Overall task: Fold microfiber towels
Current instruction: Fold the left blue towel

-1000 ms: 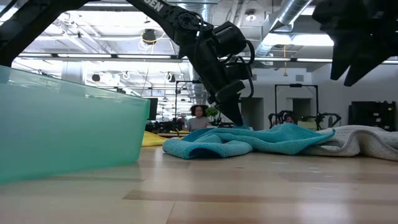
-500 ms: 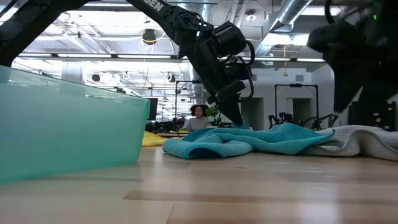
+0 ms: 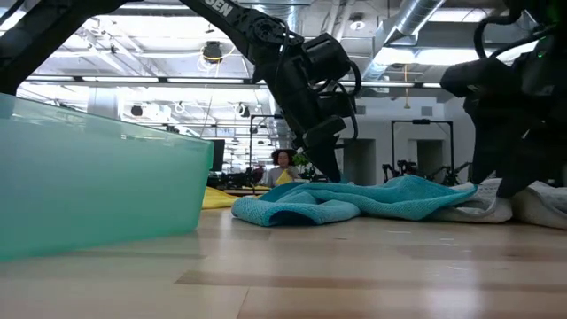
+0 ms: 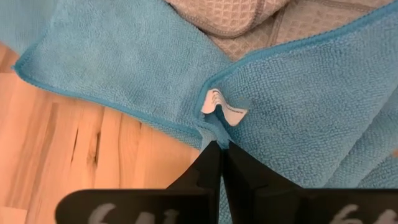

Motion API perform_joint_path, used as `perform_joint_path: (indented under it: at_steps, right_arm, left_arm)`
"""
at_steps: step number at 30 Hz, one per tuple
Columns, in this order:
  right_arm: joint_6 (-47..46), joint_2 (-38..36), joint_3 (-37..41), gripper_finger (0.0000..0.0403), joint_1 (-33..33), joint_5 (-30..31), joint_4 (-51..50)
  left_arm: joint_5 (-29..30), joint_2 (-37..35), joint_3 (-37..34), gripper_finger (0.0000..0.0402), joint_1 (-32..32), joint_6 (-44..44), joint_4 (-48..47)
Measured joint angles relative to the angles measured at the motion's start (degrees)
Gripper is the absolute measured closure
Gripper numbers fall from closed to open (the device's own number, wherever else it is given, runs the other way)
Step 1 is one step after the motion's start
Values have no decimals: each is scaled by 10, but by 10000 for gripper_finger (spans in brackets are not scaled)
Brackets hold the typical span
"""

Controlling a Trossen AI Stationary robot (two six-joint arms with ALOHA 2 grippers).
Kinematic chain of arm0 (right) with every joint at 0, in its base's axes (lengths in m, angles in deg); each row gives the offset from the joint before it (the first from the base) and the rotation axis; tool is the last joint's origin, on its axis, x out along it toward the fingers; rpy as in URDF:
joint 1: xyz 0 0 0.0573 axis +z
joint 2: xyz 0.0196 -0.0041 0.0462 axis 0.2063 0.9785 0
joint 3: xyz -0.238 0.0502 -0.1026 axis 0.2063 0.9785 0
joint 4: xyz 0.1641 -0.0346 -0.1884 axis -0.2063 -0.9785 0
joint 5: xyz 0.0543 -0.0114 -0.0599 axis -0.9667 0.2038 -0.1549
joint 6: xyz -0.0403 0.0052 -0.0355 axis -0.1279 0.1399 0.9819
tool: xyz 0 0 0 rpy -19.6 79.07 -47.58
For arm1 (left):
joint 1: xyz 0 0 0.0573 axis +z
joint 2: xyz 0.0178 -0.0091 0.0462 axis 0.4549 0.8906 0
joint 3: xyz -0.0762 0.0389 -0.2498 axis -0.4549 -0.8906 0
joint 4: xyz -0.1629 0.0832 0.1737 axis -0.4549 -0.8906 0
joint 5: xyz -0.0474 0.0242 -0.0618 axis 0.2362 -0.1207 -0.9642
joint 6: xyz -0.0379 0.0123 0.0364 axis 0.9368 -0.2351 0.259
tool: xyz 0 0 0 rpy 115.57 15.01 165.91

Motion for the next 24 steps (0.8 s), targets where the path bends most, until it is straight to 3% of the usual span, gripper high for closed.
perform_joint_path:
  at_steps: [9, 17, 24]
  right_arm:
    - [27, 22, 1, 203, -15, 12, 12]
    - [41, 68, 2, 207, -17, 12, 83]
    - [68, 78, 2, 265, -30, 9, 106]
  left_arm:
    - [0, 0, 0, 399, 0, 1, 2]
    - [0, 0, 0, 400, 0, 1, 2]
    - [1, 0, 0, 400, 0, 1, 2]
